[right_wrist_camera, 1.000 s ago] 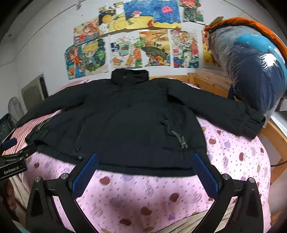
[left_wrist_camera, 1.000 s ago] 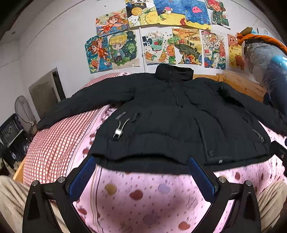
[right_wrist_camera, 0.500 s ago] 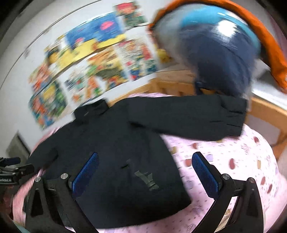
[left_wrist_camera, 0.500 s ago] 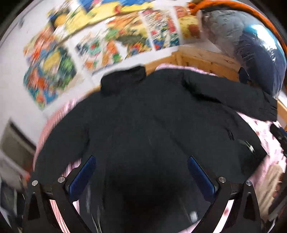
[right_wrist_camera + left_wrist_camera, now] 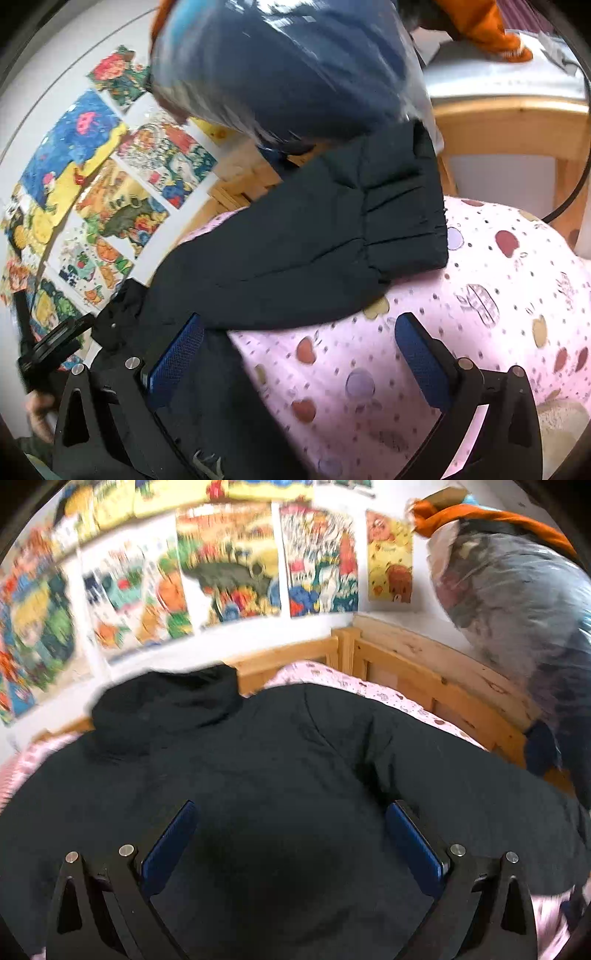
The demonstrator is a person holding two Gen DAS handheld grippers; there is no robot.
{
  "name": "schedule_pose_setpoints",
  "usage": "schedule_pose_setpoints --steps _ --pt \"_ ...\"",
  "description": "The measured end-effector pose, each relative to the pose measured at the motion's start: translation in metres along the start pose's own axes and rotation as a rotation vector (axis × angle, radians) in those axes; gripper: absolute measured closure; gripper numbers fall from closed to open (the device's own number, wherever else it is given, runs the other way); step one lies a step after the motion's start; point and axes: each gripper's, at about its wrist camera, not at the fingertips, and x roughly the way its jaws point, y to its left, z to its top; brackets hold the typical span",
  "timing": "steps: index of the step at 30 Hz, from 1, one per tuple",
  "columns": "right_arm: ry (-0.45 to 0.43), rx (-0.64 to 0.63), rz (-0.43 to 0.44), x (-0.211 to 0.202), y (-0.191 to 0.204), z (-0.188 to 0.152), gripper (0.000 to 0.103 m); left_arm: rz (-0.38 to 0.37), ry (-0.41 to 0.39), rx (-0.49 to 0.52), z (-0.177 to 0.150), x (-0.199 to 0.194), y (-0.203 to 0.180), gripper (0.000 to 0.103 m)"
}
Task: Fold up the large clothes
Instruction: 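Grasp the jacket sleeve cuff with the right gripper and lift it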
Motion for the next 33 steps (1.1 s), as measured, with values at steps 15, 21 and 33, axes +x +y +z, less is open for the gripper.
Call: schedule_pose_setpoints --steps 15,21,33 --pt "-0.147 0.188 0.075 0.022 -0.013 0.004 0.002 -0.08 0.184 -0.023 -0.005 0.142 -0.008 0.0" --pt "-0.137 0.144 0.033 0.018 -0.019 0.012 0.043 -0.095 0.228 0.018 -0.013 0.156 -0.018 0.0" --pt "-0.177 -0.111 0.105 -0.031 0.046 0.046 0.086 -0.15 0.101 0.066 0.004 0.029 0.017 0.001"
